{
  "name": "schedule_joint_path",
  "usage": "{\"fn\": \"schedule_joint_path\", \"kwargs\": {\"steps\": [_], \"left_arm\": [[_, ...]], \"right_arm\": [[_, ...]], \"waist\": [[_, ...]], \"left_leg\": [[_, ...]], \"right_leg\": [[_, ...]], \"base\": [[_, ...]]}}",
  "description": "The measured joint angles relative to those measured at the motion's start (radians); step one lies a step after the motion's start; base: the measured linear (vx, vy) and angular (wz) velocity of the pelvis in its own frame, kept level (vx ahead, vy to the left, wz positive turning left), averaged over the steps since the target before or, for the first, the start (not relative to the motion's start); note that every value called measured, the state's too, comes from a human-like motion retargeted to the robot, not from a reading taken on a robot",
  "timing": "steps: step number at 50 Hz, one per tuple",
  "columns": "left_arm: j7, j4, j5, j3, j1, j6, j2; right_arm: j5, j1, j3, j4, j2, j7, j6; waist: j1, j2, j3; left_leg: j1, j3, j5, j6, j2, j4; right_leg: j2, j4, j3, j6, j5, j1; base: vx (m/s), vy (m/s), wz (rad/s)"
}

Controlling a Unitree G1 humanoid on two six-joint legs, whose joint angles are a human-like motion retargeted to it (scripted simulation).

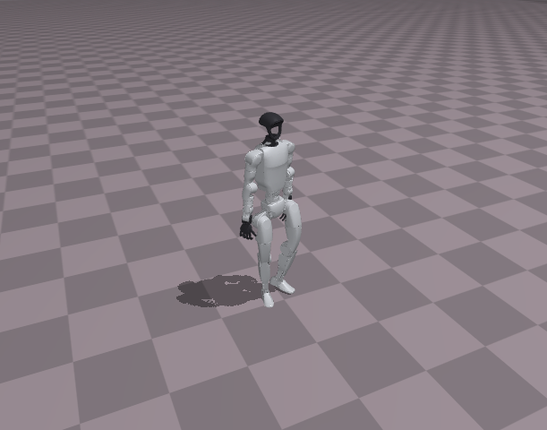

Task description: In place motions

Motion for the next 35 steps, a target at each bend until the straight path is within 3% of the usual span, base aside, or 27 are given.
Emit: {"fn": "schedule_joint_path", "kwargs": {"steps": [5,8,10,14,17,22,28,35], "left_arm": [[-0.004,-0.02,-0.004,-0.001,-0.017,-0.005,-0.001],[-0.001,-0.021,-0.002,0.001,-0.017,-0.009,0.0],[0.001,-0.013,0.0,0.0,-0.015,-0.012,0.001],[0.008,0.006,-0.005,0.004,-0.011,-0.03,0.003],[0.009,0.015,0.002,0.01,-0.02,-0.033,0.007],[0.004,-0.002,0.03,-0.028,-0.031,-0.033,0.043],[-0.009,-0.001,0.072,-0.055,-0.032,-0.014,0.08],[-0.009,-0.015,0.081,-0.03,-0.015,-0.012,0.097]], "right_arm": [[0.02,0.003,-0.03,0.021,-0.008,-0.04,0.008],[0.039,0.001,-0.043,0.025,-0.014,-0.034,0.008],[0.045,0.001,-0.051,0.022,-0.018,-0.031,0.008],[0.058,-0.003,-0.055,-0.007,-0.016,-0.036,0.003],[0.082,-0.017,-0.047,-0.029,-0.013,-0.043,-0.007],[0.093,-0.041,-0.01,-0.058,-0.011,-0.043,-0.02],[0.055,-0.031,0.012,-0.077,-0.026,-0.024,-0.025],[0.069,-0.055,-0.016,-0.068,-0.049,-0.03,-0.013]], "waist": [[0.029,-0.009,0.009],[0.072,-0.003,0.02],[0.088,0.003,0.022],[0.032,0.011,0.002],[-0.005,0.017,-0.007],[-0.042,0.023,0.015],[-0.034,0.033,0.008],[-0.06,0.073,-0.027]], "left_leg": [[-0.05,-0.135,0.016,0.038,-0.038,0.073],[-0.047,-0.265,0.022,0.082,-0.073,0.002],[-0.037,-0.395,0.026,0.08,-0.114,-0.04],[0.008,-0.151,-0.028,0.153,-0.052,-0.129],[0.012,-0.083,-0.029,0.162,-0.046,-0.184],[0.047,0.095,-0.051,0.167,-0.021,-0.241],[0.094,0.326,-0.085,0.152,0.0,-0.295],[0.132,0.625,-0.139,0.099,0.026,-0.345]], "right_leg": [[-0.027,0.005,0.055,-0.006,0.038,-0.022],[-0.025,0.01,0.127,-0.018,0.063,-0.037],[-0.022,0.015,0.174,-0.025,0.081,-0.053],[-0.028,0.036,0.196,-0.032,0.113,-0.101],[-0.019,0.072,0.23,-0.054,0.134,-0.156],[0.034,0.142,0.296,-0.146,0.126,-0.241],[0.001,0.124,0.102,-0.179,0.074,-0.253],[-0.034,0.125,-0.357,-0.169,0.005,-0.2]], "base": [[0.01,0.06,-0.83],[0.08,0.14,-1.6],[0.06,0.14,-1.51],[0.02,0.16,-0.95],[-0.1,0.13,-1.36],[-0.11,0.02,-1.7],[-0.11,-0.13,-2.49],[-0.17,-0.23,-2.94]]}}
